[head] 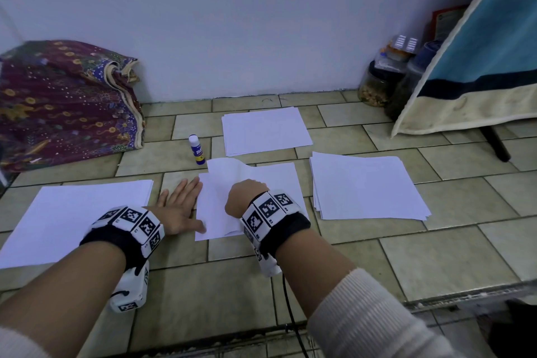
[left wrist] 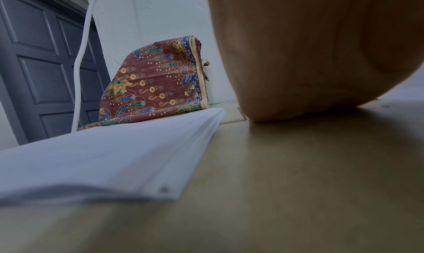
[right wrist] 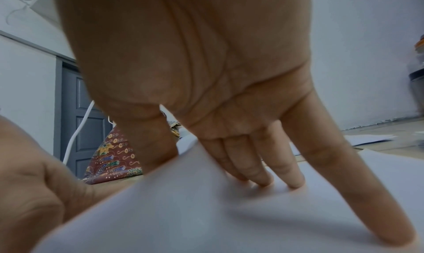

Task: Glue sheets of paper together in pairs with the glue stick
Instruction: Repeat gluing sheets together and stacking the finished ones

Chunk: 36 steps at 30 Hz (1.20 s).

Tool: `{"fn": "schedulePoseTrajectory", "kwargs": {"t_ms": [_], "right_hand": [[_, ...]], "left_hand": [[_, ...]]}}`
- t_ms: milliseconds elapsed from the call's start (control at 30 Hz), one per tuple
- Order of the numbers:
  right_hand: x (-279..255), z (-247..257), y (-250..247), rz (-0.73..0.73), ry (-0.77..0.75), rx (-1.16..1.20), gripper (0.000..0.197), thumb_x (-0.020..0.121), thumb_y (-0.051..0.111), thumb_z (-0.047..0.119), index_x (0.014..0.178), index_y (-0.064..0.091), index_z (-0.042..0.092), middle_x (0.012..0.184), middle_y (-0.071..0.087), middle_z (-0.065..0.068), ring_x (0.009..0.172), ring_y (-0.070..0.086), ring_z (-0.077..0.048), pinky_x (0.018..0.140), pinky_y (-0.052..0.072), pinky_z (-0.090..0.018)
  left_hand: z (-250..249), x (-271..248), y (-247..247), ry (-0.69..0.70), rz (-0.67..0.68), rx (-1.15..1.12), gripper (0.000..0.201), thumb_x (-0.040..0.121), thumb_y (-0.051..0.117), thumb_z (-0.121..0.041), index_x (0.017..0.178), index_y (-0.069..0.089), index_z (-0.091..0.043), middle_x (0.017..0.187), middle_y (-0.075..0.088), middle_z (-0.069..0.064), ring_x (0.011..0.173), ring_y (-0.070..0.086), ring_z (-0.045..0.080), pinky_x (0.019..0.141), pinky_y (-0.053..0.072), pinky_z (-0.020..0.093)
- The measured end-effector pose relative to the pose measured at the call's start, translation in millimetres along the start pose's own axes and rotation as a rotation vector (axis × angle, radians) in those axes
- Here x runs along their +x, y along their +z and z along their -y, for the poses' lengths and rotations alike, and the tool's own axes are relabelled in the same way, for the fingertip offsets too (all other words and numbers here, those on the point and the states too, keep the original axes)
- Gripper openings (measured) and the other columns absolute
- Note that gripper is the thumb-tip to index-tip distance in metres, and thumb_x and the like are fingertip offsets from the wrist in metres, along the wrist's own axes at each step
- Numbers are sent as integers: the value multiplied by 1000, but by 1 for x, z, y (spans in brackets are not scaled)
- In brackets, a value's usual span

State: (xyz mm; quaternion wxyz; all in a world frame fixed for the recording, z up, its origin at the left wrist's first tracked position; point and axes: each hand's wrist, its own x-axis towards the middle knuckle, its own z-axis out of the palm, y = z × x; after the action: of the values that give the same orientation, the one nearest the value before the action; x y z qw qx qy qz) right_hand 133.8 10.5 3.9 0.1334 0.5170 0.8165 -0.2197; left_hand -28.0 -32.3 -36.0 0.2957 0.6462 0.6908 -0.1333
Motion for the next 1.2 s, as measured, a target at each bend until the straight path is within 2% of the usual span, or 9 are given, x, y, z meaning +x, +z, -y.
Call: {"fn": "schedulePoseTrajectory", "kwargs": {"t_ms": [67, 133, 233, 333, 433, 533, 933, 1100, 1200], "right_hand": [[1, 0, 0, 0, 0, -17, 21, 92, 41, 13, 71, 42, 9, 119, 59, -14, 113, 53, -30, 105, 37, -42], [1, 0, 1, 10, -4, -31, 13, 93, 40, 13, 90, 52, 9, 122, 58, -14, 115, 51, -31, 107, 35, -43], [1, -1, 2, 35, -2, -64, 25, 93, 39, 13, 111, 56, 7, 127, 54, -16, 121, 47, -33, 110, 31, -44], [3, -1, 4, 51, 1, -97, 29, 93, 39, 14, 118, 53, 7, 134, 48, -17, 128, 40, -34, 112, 27, -46], [4, -1, 5, 91, 13, -130, 41, 95, 37, 16, 132, 44, 2, 143, 40, -18, 136, 30, -35, 114, 21, -47], [4, 0, 6, 98, 9, -122, 42, 94, 38, 18, 134, 43, 4, 144, 39, -17, 138, 26, -33, 115, 18, -47], [2, -2, 5, 99, 3, -91, 41, 95, 37, 15, 133, 44, 2, 144, 38, -19, 138, 26, -35, 115, 18, -48], [0, -1, 3, 110, 9, -89, 42, 95, 37, 15, 134, 42, 1, 145, 36, -20, 139, 24, -35, 116, 16, -49], [1, 0, 4, 109, 17, -77, 43, 97, 40, 25, 134, 44, 3, 144, 39, -19, 138, 26, -35, 115, 19, -48]], "left_hand": [[0, -1, 0, 1, -2, -3, 117, 58, 42, -58, 150, -20, -20, 155, -29, -10, 143, -26, 10, 117, -11, 38], [-1, -1, 0, -1, 0, -2, 117, 58, 42, -58, 150, -20, -20, 155, -29, -10, 143, -26, 10, 117, -11, 38], [-2, 0, 0, -7, 2, -1, 116, 60, 43, -58, 150, -20, -21, 155, -29, -10, 143, -26, 10, 117, -11, 38], [0, 0, 1, -9, -5, 3, 110, 76, 53, -57, 150, -20, -21, 155, -29, -10, 143, -26, 10, 117, -11, 38], [0, -1, 0, -13, 4, 0, 115, 64, 46, -59, 150, -20, -21, 155, -28, -10, 142, -26, 10, 117, -11, 38], [-2, -2, 0, -10, 4, -7, 116, 58, 42, -57, 150, -20, -21, 155, -28, -9, 143, -26, 10, 116, -11, 37], [-1, -1, 0, -11, 13, -5, 117, 59, 43, -57, 150, -21, -21, 155, -29, -9, 142, -27, 10, 116, -12, 38], [-2, -1, 0, -13, -4, 6, 107, 84, 56, -52, 150, -21, -20, 155, -29, -8, 142, -27, 11, 116, -12, 38], [-3, -2, -1, -18, 8, 4, 115, 64, 46, -59, 150, -20, -21, 155, -28, -9, 142, -27, 10, 116, -11, 38]]}}
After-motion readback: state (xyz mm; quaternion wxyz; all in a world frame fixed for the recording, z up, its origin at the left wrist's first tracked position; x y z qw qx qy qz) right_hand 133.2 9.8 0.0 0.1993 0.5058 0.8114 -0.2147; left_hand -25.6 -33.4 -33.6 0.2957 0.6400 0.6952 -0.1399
